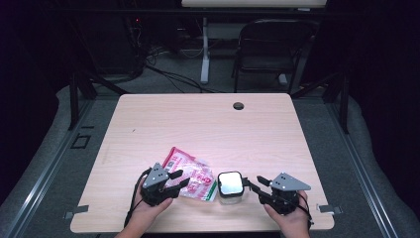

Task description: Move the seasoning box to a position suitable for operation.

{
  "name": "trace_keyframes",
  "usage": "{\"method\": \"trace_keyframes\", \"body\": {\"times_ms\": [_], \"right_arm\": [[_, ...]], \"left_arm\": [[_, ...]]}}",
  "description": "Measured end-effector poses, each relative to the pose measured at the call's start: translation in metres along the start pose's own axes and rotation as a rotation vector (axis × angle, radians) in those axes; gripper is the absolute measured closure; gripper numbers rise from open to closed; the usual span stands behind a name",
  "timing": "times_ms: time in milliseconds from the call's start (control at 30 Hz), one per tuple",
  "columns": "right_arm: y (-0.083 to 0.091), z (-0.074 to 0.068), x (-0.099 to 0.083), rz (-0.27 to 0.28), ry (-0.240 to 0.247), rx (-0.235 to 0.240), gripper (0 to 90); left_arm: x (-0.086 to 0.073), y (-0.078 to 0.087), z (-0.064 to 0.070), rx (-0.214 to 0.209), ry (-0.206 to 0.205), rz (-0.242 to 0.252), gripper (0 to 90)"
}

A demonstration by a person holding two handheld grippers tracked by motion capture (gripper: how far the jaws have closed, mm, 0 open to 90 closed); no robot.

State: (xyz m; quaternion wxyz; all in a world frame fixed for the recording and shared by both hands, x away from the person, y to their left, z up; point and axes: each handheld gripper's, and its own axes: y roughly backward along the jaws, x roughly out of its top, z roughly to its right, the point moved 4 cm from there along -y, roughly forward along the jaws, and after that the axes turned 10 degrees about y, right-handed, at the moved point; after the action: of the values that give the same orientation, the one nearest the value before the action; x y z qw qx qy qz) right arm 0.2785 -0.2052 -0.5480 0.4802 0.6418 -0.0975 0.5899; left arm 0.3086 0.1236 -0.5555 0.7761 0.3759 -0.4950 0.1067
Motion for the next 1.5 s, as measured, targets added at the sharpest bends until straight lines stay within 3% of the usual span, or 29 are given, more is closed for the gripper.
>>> {"method": "trace_keyframes", "body": {"times_ms": [200,333,467,600,667,733,867,1000,1200,1500], "right_arm": [[0.004,0.000,0.016,0.002,-0.050,-0.014,62.0],[0.005,0.003,0.039,0.005,-0.075,-0.011,65.6],[-0.004,0.009,0.055,0.003,-0.103,-0.027,67.0],[-0.012,0.011,0.059,0.001,-0.155,-0.032,69.0],[-0.014,0.008,0.058,-0.005,-0.160,-0.029,72.2],[-0.015,0.003,0.056,-0.020,-0.141,-0.030,72.7],[-0.014,-0.004,0.052,-0.027,-0.096,-0.059,73.0],[-0.011,-0.005,0.047,-0.034,-0.103,-0.057,74.6],[-0.009,-0.005,0.041,-0.056,-0.124,-0.044,79.1],[-0.015,-0.009,0.034,-0.085,-0.129,-0.021,81.2]], "left_arm": [[0.019,-0.004,0.016,-0.037,0.010,0.005,58.4],[0.039,-0.013,0.025,-0.068,0.033,0.005,58.8],[0.049,-0.025,0.027,-0.079,0.064,-0.002,65.7],[0.053,-0.033,0.032,-0.099,0.048,-0.014,66.4],[0.053,-0.034,0.034,-0.103,0.041,-0.015,66.6],[0.050,-0.035,0.038,-0.097,-0.007,-0.027,66.5],[0.045,-0.036,0.041,-0.104,-0.007,-0.039,68.6],[0.039,-0.037,0.043,-0.114,-0.008,-0.060,71.6],[0.028,-0.046,0.049,-0.113,-0.044,-0.112,73.1],[0.021,-0.050,0.054,-0.128,-0.061,-0.140,78.8]]}}
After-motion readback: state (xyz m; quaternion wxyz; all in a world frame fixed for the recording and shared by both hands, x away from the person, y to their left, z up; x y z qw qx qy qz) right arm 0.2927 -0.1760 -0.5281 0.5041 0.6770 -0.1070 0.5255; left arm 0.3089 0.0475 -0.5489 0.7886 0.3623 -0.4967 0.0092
